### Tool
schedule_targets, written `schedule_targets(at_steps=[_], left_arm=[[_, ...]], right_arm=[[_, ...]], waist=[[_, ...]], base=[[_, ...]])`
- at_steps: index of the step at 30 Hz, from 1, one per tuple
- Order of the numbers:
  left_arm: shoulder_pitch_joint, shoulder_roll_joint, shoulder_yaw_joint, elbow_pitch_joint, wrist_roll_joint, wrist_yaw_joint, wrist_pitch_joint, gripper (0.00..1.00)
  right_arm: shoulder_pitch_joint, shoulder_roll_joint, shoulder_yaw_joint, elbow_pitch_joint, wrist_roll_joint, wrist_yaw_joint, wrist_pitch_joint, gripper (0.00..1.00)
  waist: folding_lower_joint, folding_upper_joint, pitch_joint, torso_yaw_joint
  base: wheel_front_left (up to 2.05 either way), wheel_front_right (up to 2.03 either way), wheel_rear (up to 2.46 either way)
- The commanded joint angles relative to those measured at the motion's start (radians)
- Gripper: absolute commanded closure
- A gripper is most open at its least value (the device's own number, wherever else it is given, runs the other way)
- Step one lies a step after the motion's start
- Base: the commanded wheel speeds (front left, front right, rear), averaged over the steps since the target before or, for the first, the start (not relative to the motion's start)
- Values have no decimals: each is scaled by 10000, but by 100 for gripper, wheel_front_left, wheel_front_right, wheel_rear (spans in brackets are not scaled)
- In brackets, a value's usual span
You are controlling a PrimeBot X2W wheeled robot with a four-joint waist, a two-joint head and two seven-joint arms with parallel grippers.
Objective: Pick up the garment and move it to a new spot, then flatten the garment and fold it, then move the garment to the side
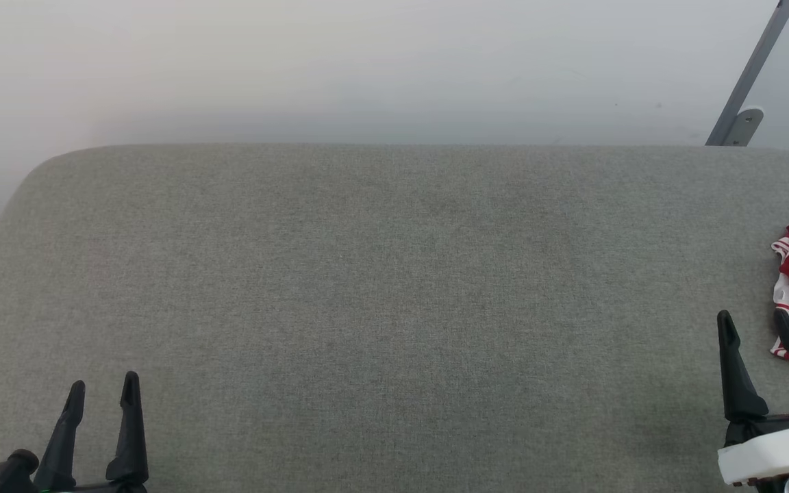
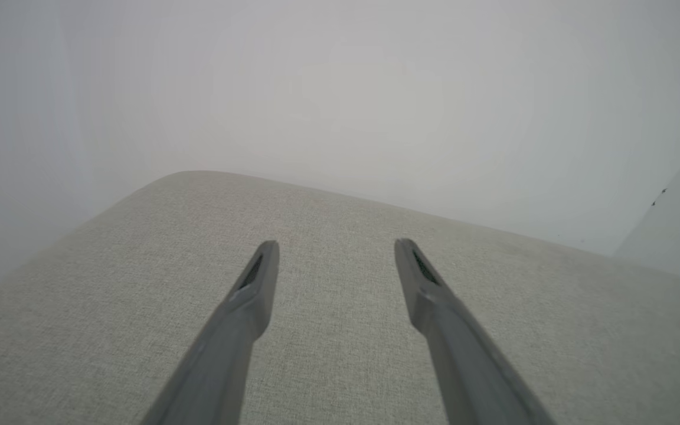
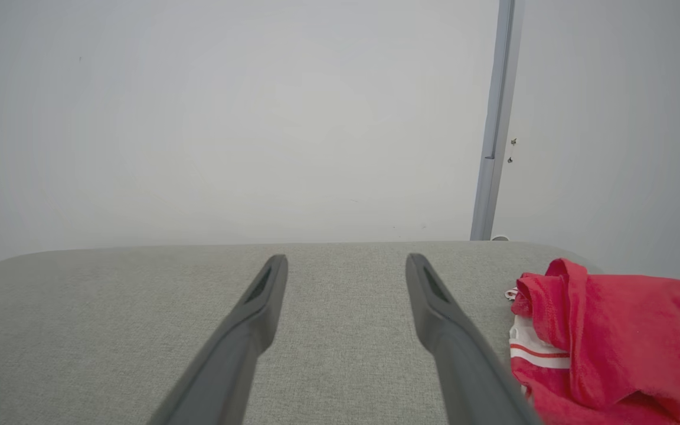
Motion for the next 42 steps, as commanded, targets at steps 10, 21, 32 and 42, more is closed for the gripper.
schedule_targets(at_steps=[10,21,32,42], left_arm=[[-113,-93,-15,18,-150,15,-13,0],[-142,-455,-68,470,-915,0,273,100],[-528,-629,-9,641,-2541,0,793,100],[-808,-752,35,759,-3718,1,1174,100]], right_arm=[[178,141,-112,-45,-10,0,-49,0],[87,437,-19,395,862,0,283,100],[-150,688,-87,491,2623,0,806,100],[-323,871,-136,569,3901,0,1183,100]], waist=[[0,-1,-27,53],[0,-1,-38,54],[0,-1,-44,17],[0,-1,-50,-14]], base=[[0,0,0],[0,0,0],[0,0,0],[0,0,0]])
